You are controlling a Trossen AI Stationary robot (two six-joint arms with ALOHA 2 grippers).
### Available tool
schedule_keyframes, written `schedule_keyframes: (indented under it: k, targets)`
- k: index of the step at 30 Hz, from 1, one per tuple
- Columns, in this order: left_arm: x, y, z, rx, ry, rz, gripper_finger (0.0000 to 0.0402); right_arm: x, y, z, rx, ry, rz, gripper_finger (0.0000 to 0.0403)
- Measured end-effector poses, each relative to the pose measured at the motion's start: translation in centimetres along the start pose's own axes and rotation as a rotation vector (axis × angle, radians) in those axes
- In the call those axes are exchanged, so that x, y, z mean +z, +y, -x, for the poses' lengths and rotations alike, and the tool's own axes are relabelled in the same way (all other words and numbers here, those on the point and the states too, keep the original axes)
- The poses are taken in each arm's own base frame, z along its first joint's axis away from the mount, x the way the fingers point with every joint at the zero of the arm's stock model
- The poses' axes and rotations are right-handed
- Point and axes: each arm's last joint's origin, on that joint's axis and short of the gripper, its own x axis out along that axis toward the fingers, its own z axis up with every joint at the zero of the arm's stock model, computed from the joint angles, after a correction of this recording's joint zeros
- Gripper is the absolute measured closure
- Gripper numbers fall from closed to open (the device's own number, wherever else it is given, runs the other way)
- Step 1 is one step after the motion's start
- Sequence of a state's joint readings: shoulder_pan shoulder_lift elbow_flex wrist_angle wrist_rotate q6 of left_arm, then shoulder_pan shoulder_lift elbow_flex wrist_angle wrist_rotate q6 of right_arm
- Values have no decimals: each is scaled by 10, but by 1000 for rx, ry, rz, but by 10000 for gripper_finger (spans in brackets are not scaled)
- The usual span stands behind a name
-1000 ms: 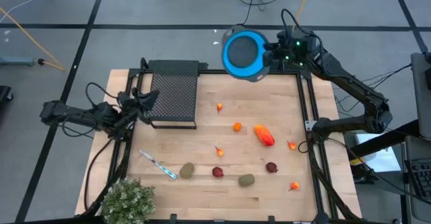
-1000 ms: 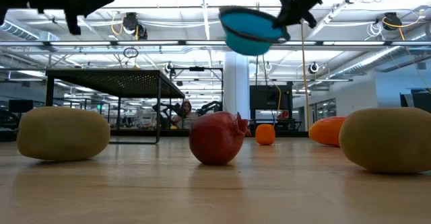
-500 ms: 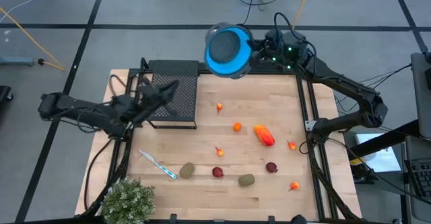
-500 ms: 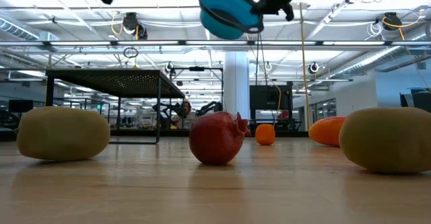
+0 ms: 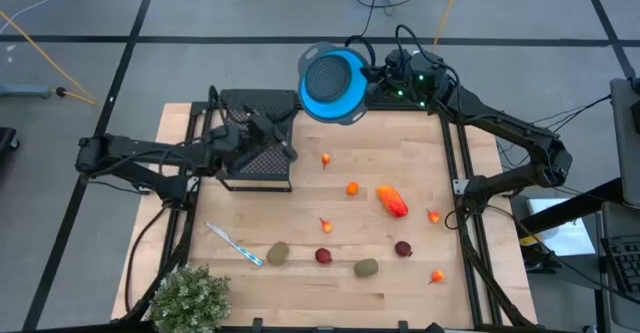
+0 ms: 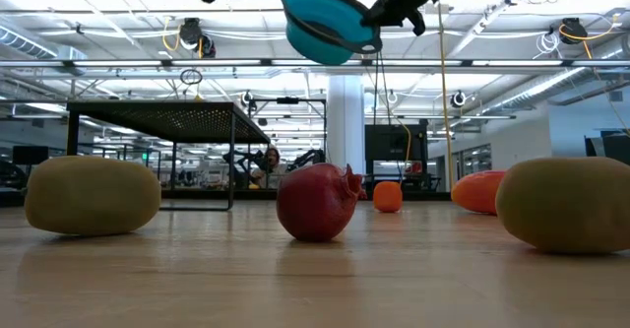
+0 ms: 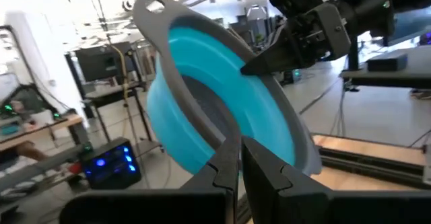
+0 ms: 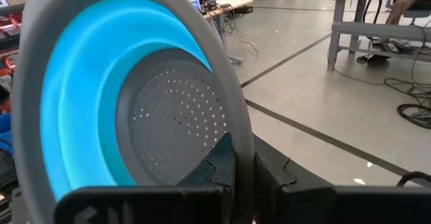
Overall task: Pick & Place Fruit
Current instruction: Put the blue strainer bowl on the shelf
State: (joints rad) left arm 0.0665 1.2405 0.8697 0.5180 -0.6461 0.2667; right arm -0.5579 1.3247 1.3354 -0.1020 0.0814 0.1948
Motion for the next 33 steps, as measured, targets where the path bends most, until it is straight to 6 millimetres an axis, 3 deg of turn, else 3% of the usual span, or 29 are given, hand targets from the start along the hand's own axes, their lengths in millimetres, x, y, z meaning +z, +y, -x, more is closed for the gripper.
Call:
schedule_keyframes:
  k: [7,22,33]
  targets:
    - [-5,9,-8,-38,14,117,370,0,0,0,0,0,19,393]
    - [-20,21,-24,-78,69,273,231,1,1,0,5,-10,28,393]
    - [-25,22,-35,-28,27,381,215,-1,12,2,-66,-30,66,393]
